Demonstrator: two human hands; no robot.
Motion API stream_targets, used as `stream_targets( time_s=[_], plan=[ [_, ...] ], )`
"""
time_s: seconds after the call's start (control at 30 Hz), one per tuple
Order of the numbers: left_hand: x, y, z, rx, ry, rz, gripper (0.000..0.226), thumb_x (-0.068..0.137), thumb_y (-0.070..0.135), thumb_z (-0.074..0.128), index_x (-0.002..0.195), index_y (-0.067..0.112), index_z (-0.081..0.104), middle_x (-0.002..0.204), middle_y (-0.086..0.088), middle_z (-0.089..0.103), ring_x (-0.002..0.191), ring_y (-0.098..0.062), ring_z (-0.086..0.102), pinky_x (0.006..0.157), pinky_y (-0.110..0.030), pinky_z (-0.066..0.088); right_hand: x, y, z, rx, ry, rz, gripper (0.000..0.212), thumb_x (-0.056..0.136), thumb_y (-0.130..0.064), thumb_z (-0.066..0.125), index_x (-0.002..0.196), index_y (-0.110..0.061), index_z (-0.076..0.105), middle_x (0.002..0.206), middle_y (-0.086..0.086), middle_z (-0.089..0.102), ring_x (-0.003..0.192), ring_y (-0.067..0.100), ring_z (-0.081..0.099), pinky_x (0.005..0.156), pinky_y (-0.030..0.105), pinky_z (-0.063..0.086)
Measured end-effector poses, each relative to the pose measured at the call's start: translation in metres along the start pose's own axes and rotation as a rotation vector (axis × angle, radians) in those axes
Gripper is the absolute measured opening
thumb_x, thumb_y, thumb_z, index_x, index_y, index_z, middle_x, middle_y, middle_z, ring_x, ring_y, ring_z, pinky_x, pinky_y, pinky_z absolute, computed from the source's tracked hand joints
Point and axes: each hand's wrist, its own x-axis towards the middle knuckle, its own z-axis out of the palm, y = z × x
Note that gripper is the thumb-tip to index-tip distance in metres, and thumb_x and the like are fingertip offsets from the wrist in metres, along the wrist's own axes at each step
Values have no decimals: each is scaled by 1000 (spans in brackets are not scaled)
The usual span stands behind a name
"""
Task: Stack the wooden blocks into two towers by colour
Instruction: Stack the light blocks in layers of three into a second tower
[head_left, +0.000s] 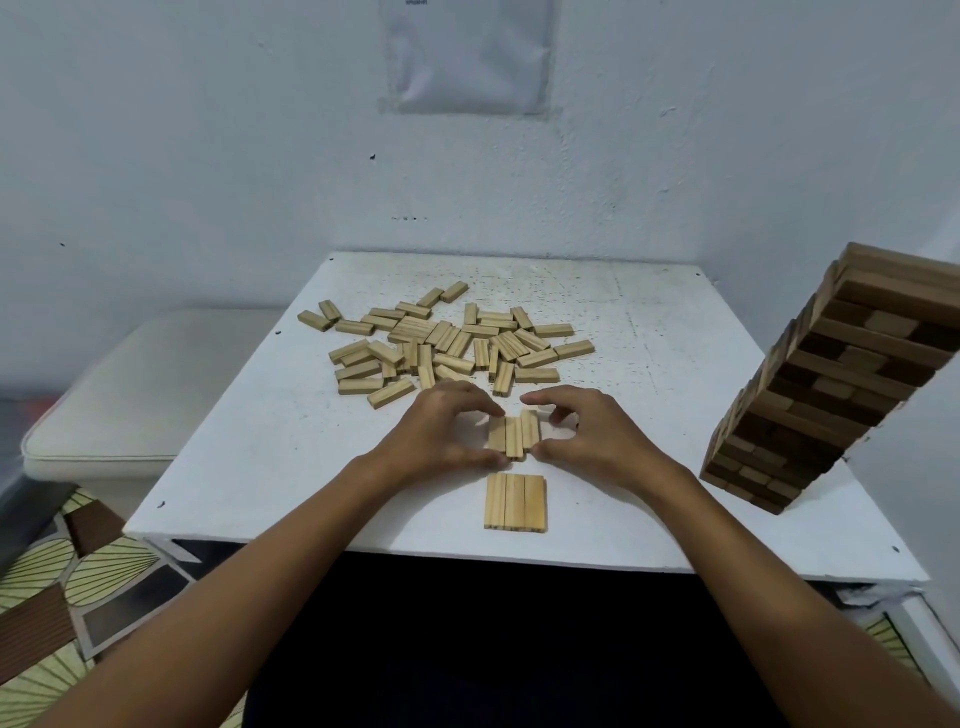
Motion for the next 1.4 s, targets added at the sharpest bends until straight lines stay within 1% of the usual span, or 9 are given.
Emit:
stream_targets(
  time_s=[0.07,0.13,0.37,0.53,0.7,1.1,1.2,1.27,1.4],
  plan=[
    [3,2,-2,-22,-29,-29,67,60,43,89,118,21,65,112,11,60,108,-9,52,89,-27,43,0,0,-1,30,-38,22,67,71,-16,81,132,-30,57,125,-11,56,112,7,54,86,21,46],
    [7,3,1,-41,-43,-52,72,59,40,90,122,20,61,112,12,58,106,-7,53,88,-23,43,1,0,0,55,-59,40,75,70,-17,82,137,-30,52,129,-8,56,118,10,52,94,29,48],
    [9,1,8,-104,-27,-63,62,62,34,89,116,18,65,108,9,68,101,1,61,85,-16,49,3,3,4,43,-24,22,75,70,-20,83,138,-28,52,120,-7,62,110,11,55,86,24,45],
    [10,3,7,-119,-36,-55,54,65,27,87,114,18,66,105,9,68,99,3,60,77,-3,41,1,4,5,49,-13,21,74,70,-21,84,137,-28,53,121,-8,64,109,8,55,90,25,46],
    [10,2,6,-122,-33,-41,55,63,28,89,111,18,66,103,8,68,98,-1,61,76,-5,42,1,4,6,34,-13,21,74,68,-24,84,136,-29,54,120,-9,64,109,7,56,93,29,49],
    [11,-3,7,-111,-53,-46,58,63,32,89,114,21,64,105,9,67,99,2,60,77,-3,42,1,2,5,39,-20,28,73,68,-22,85,135,-26,55,126,-6,62,112,10,56,95,32,51],
    [10,-2,6,-173,-65,-55,68,61,34,90,120,19,60,110,7,66,103,4,59,79,-4,42,0,2,4,55,-28,25,72,69,-22,84,135,-26,55,128,-8,61,112,8,55,90,27,50],
    [8,1,4,-191,-37,-44,72,60,44,86,121,19,60,114,7,63,105,3,56,79,-7,41,-1,2,3,44,-4,9,66,71,-26,83,132,-28,57,125,-11,60,106,3,56,80,21,47],
    [-9,9,-4,-170,28,9,60,60,57,74,110,26,65,108,20,61,100,4,53,73,-10,40,-8,-1,-2,-1,26,-52,44,74,-27,81,116,-31,65,110,-18,64,94,-3,58,67,13,38]
  ],
)
